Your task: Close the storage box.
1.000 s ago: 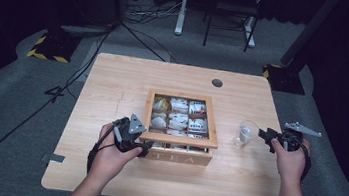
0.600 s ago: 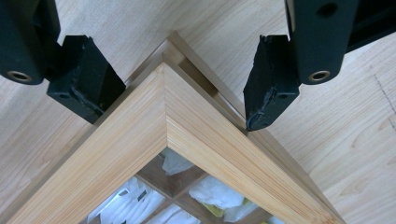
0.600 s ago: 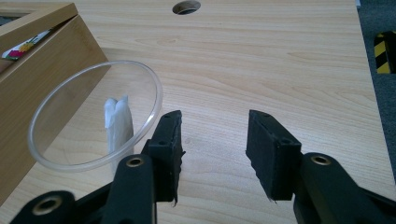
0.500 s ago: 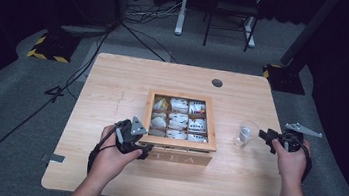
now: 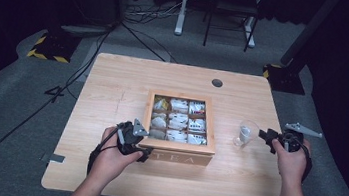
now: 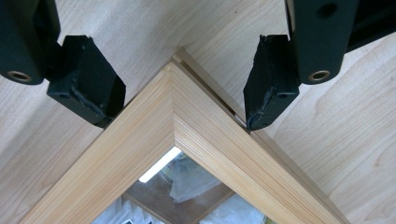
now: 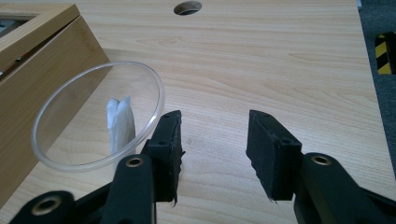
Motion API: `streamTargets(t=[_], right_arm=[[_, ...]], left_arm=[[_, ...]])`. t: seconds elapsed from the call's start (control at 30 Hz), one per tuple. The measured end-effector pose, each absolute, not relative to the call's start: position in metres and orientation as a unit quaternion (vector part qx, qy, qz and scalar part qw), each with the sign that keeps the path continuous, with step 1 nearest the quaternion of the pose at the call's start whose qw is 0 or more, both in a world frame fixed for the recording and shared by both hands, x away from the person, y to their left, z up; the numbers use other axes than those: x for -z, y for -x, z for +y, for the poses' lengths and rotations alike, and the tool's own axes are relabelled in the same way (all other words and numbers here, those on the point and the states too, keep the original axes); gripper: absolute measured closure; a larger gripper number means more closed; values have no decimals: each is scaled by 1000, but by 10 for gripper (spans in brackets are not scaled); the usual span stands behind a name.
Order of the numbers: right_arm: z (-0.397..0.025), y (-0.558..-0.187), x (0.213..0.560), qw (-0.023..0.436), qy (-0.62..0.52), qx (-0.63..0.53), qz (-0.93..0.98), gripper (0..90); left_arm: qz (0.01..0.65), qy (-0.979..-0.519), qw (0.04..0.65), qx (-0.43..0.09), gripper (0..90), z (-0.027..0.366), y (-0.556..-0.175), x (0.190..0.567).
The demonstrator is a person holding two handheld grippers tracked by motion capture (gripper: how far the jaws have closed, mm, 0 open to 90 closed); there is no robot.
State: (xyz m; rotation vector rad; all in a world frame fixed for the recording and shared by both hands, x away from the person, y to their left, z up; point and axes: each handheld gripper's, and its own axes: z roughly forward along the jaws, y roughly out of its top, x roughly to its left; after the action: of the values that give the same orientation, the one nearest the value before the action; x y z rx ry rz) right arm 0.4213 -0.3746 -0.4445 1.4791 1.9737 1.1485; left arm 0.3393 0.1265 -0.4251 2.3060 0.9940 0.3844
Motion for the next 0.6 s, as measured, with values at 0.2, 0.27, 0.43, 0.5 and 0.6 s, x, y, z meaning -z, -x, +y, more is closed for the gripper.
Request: streamTargets(t=[0.2, 0.27, 0.43, 0.5, 0.6], right_arm=[[-374, -422, 446, 205, -533, -410, 711, 559], [-374, -422, 447, 206, -531, -410, 713, 557], [-375, -422, 447, 205, -532, -409, 712, 556], [-376, -422, 448, 204, -533, -409, 712, 555], [-376, -422, 449, 204, -533, -409, 712, 549]], left_arm=[[366, -877, 280, -136, 302, 126, -340, 427], [365, -878, 280, -132, 303, 127, -340, 426], [363, -869, 312, -123, 315, 134, -338, 416], [364, -863, 326, -128, 322, 138, -336, 410], [366, -852, 347, -138, 310, 145, -335, 402]])
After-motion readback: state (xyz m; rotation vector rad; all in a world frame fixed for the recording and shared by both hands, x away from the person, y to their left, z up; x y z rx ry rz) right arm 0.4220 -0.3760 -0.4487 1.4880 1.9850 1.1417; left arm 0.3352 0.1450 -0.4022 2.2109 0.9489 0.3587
